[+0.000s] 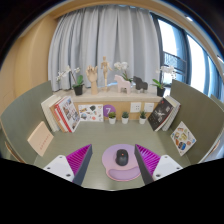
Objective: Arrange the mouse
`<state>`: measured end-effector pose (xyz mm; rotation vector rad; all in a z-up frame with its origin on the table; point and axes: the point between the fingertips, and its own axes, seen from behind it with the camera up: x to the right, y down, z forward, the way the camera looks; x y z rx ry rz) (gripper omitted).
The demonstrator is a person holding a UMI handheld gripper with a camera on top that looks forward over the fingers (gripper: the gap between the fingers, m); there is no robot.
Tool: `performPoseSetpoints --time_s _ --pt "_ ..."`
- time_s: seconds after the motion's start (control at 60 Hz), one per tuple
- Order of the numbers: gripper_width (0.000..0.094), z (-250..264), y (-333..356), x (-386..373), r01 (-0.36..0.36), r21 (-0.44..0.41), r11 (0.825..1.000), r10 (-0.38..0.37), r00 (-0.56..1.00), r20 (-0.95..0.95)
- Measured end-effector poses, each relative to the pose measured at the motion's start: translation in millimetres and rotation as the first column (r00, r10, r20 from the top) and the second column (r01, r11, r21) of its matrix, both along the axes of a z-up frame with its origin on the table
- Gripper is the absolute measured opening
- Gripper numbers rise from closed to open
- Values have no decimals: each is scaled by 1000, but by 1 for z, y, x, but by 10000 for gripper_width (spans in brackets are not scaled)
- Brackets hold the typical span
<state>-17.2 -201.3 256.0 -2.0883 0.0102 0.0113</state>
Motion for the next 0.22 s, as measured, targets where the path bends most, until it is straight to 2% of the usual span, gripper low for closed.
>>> performPoseSetpoints --time_s 0.217 --pt "854 -12 -35 -15 -8 -16 1000 9 999 34"
